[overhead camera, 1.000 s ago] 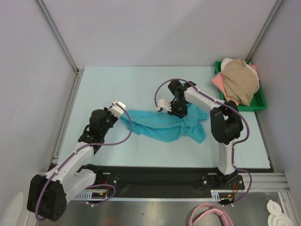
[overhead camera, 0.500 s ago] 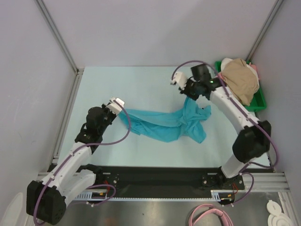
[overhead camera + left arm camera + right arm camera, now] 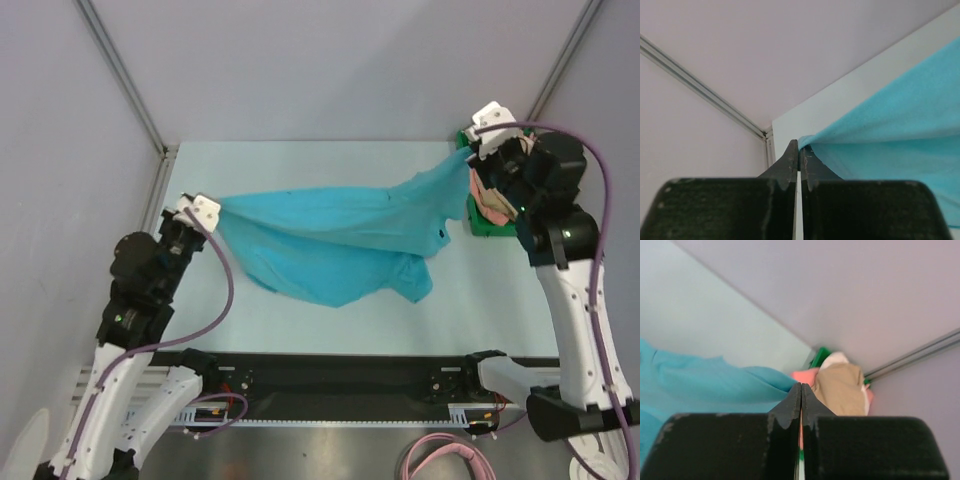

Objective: Fold and stack the t-shirts
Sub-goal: Flatten the tshirt out

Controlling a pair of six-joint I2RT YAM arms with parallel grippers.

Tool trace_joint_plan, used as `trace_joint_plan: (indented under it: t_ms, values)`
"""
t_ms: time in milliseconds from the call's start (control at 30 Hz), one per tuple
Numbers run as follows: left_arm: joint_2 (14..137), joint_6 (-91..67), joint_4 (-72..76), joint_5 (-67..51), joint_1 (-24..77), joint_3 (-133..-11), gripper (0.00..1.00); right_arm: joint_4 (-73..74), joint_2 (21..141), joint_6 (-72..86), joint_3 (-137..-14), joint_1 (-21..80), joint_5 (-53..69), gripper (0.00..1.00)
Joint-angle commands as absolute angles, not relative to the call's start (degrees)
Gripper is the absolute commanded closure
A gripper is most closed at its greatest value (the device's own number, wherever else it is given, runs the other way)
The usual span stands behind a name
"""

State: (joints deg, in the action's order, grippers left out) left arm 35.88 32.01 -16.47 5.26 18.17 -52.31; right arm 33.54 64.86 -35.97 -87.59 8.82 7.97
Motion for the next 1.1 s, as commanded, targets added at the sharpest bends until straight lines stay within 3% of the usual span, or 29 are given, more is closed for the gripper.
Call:
trace_joint_plan:
  t_ms: [0,500,733,900,1067]
  values:
    - [32.79,33.66,-24.50,3.35,18.02,-60.18,0.99,30.23,57.51,-34.19,-91.49,8.88,8.43,1.00]
    - [29.79,33.75,-42.36,-5.27,17.40,-89.98,1.00,38.06,45.35,-35.24,-114.06,8.09,12.48,1.00]
    - [30.94,34.80,-42.02,-4.22,16.44,-94.13,1.00,39.03,48.34,-35.16,-121.72,7.73,13.62,1.00]
    - [30.32,37.09,-39.74,-1.41,16.43,-83.54,1.00,36.48,49.57,-36.47,-113.93,7.38,14.33,1.00]
    - [28.92,41.04,-33.58,3.86,16.44,-65.51,1.00,25.61,46.94,-39.99,-87.35,7.38,13.01,1.00]
